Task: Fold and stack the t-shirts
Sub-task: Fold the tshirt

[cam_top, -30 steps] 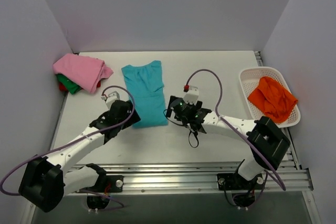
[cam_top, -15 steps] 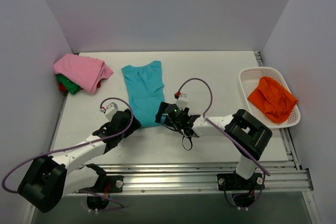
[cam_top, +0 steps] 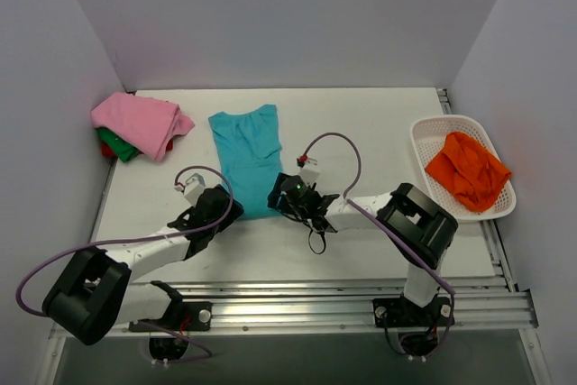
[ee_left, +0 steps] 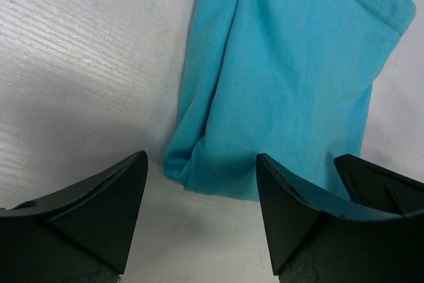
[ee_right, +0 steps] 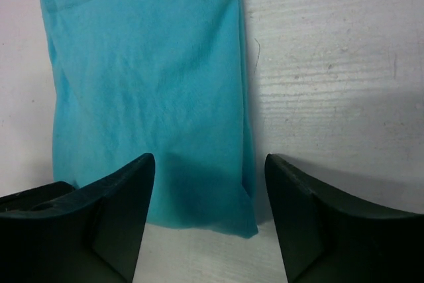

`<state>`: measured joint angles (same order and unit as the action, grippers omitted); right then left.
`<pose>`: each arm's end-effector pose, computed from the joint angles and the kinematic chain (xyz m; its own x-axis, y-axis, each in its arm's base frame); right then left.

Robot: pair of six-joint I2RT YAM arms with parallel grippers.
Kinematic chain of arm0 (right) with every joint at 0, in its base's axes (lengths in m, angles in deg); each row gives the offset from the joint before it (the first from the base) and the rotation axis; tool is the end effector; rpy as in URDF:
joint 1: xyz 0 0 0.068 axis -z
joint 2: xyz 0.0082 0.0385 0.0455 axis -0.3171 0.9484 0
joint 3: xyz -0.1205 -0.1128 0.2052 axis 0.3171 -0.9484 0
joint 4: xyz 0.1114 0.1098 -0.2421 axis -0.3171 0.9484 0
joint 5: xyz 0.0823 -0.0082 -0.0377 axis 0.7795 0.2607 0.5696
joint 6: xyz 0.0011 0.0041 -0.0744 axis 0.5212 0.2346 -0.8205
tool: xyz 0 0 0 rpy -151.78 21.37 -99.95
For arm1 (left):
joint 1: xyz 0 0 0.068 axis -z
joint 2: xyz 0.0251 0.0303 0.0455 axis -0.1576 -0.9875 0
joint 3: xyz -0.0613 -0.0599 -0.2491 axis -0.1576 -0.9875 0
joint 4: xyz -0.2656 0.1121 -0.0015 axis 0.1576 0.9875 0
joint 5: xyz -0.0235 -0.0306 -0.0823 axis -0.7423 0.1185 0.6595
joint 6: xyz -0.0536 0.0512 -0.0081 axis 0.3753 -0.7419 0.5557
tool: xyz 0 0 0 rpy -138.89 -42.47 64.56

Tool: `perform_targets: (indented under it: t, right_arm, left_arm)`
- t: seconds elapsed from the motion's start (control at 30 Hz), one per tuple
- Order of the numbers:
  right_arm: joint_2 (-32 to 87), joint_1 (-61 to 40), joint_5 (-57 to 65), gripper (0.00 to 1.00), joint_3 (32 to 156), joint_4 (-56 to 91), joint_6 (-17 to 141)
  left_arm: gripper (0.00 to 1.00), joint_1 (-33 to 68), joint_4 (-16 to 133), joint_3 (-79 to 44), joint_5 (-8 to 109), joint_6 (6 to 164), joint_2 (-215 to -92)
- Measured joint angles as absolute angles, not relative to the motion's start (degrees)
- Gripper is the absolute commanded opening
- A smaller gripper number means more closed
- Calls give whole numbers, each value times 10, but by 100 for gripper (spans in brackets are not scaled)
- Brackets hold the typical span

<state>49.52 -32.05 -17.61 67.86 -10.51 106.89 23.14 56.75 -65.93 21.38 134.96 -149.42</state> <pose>0.2717 0.3057 0.1154 -0.6520 0.4057 -0.6405 -0.1534 0.7568 0.6354 0.2342 -0.1212 0.1022 -0.5195 -0.6450 -0.5604 -0.3804 0.7619 -0.5242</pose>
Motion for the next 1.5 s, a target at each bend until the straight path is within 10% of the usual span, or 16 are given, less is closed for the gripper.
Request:
perform_targets:
  t: [0.3, 0.57, 1.2, 1.5]
  right_arm:
    - [521, -317, -163, 15, 682, -122, 1078]
    - [524, -317, -159, 0, 682, -124, 1078]
    - [330, -435, -228, 0, 594, 39, 1125]
    - [304, -425, -319, 0, 730, 160, 1100]
  left_arm:
    - [56, 231, 530, -659, 208, 1354, -1523]
    - [3, 232, 505, -659, 205, 1355, -1555]
    - [2, 365, 760, -662, 163, 1375, -1189]
    - [2, 351, 816, -573, 118, 1335, -1227]
